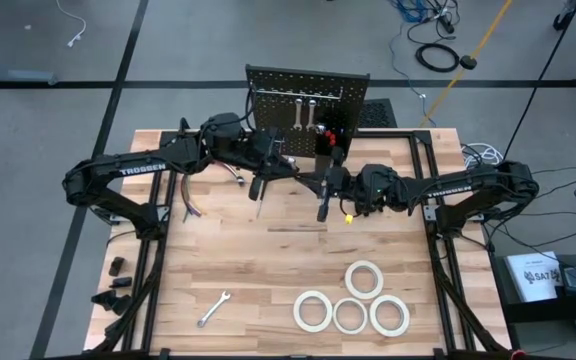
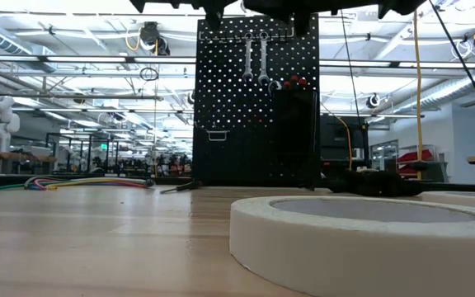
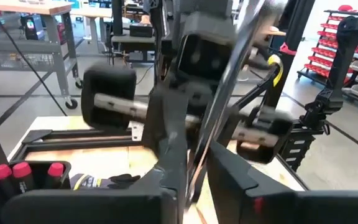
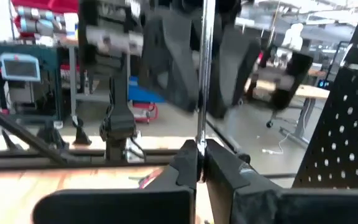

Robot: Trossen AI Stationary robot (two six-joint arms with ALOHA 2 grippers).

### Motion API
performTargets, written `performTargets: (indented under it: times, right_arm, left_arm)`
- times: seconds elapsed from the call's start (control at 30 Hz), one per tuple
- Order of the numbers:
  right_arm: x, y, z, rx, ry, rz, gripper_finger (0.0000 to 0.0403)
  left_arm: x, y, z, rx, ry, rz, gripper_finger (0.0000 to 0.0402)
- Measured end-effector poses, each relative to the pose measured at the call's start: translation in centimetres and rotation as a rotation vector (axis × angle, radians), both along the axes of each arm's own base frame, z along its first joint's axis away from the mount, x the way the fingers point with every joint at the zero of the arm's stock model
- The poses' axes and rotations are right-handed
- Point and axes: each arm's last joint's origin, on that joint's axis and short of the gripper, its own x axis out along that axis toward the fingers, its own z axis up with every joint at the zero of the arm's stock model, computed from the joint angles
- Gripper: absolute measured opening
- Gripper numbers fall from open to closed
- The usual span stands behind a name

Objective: Hang tools onto peg board
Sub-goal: Hang the silver wrench on the peg board

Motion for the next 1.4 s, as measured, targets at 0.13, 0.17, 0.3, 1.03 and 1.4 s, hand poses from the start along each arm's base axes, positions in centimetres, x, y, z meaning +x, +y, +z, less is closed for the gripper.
performTargets:
  times: [0.13,0.17,0.3,1.03,1.4]
  right_arm:
    - [0.0,0.1,0.3,-0.001,-0.031,0.017,0.0006]
    - [0.0,0.1,0.4,0.0,-0.037,0.029,0.0006]
    - [0.0,0.1,0.5,0.018,-0.056,0.046,0.0006]
    - [0.0,-0.1,0.4,0.057,-0.052,0.046,0.0114]
    - [-2.5,-0.1,1.9,0.033,0.04,0.031,0.0143]
  left_arm:
    - [0.0,0.0,-0.1,0.005,0.008,0.0,0.0078]
    - [0.0,0.0,-0.1,0.005,0.01,-0.001,0.0079]
    - [0.0,0.0,-0.2,0.007,0.014,-0.001,0.008]
    - [0.1,-0.2,-0.2,0.077,0.001,-0.011,0.0002]
    - [-1.5,1.3,-0.7,0.033,0.111,0.039,0.0001]
